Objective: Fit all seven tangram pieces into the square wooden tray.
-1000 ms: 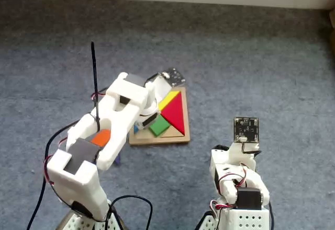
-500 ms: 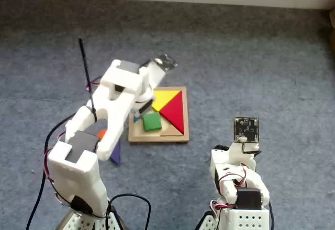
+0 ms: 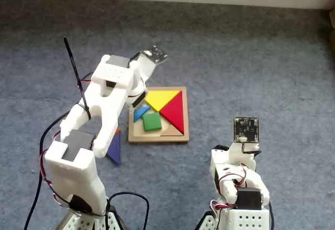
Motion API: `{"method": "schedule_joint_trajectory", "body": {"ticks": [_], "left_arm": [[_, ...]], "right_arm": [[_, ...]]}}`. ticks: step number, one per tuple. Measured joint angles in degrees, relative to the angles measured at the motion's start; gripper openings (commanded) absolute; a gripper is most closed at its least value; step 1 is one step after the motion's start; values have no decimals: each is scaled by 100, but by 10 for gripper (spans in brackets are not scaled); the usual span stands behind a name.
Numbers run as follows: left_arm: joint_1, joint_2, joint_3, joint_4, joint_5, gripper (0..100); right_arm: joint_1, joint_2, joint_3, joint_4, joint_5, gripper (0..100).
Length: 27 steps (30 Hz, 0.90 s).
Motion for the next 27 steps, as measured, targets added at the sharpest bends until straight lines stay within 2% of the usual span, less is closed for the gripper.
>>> {"method": "schedule_joint_trajectory", "body": {"ticks": [5,17,27], "left_arm": [[9,18,0,-202,484,203],[387,343,9,-536,527,202],[440,862,-396,-545,527,106]], "right_arm": [[0,0,0,0,0,18],[0,0,0,0,0,18],[0,0,0,0,0,18]]}}
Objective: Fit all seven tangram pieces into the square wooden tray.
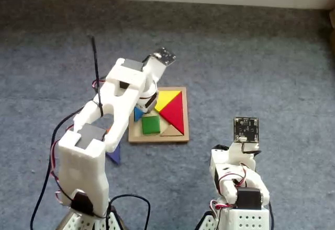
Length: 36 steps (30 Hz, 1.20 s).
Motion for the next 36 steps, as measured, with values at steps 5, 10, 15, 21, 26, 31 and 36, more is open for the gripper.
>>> {"method": "schedule_joint_trajectory", "body": {"ticks": [5,10,15,21,26,31,36], "left_arm": [[18,9,0,0,-202,71],[35,18,-35,9,-246,22],[35,-114,-70,237,-229,6],[26,-853,35,475,-246,6],[-9,-1222,510,510,-246,6],[0,-1266,905,334,-246,12],[-9,-1266,949,53,-246,154]], "right_arm": [[0,0,0,0,0,18],[0,0,0,0,0,18],[0,0,0,0,0,18],[0,0,0,0,0,18],[0,0,0,0,0,18],[0,0,0,0,0,18],[0,0,0,0,0,18]]}}
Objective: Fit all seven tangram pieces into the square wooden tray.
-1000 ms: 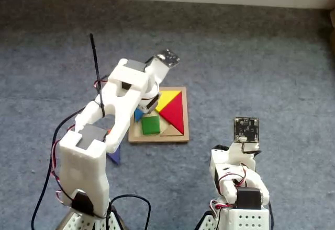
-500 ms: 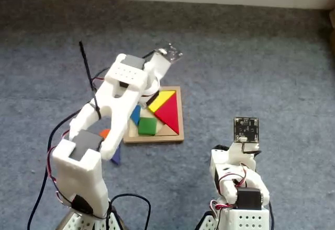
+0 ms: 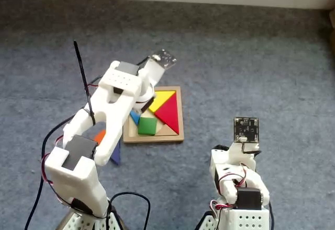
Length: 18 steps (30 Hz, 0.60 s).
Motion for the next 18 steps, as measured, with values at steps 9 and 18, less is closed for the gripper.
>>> {"method": "schedule_joint_trajectory", "body": {"ticks": [9,18], "left_arm": [[0,193,9,-492,422,167],[-132,598,9,-510,290,87]], "right_arm": [[0,0,0,0,0,18],[0,0,0,0,0,18]]}}
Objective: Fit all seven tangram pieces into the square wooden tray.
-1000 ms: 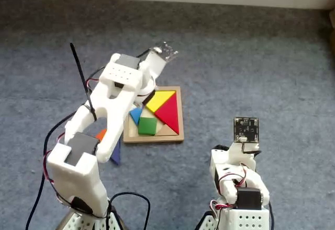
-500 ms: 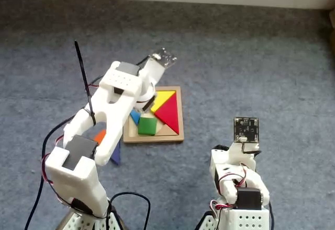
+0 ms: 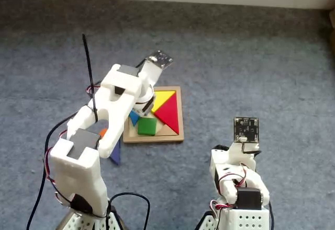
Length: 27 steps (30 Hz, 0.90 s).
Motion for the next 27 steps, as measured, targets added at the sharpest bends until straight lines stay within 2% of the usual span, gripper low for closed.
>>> {"method": "schedule_joint_trajectory", "body": {"ticks": [3,7,9,13,17,23,27], "left_arm": [[0,0,0,0,-62,82],[0,9,-9,-26,-79,2],[9,-9,-44,53,-79,11],[-141,-527,-352,888,-79,9],[-633,-1486,-369,1468,-79,10],[-1002,-2760,730,1556,-334,11],[-985,-3385,1767,1073,-484,56]], "right_arm": [[0,0,0,0,0,18],[0,0,0,0,0,18],[0,0,0,0,0,18],[0,0,0,0,0,18],[0,0,0,0,0,18],[0,0,0,0,0,18],[0,0,0,0,0,18]]}}
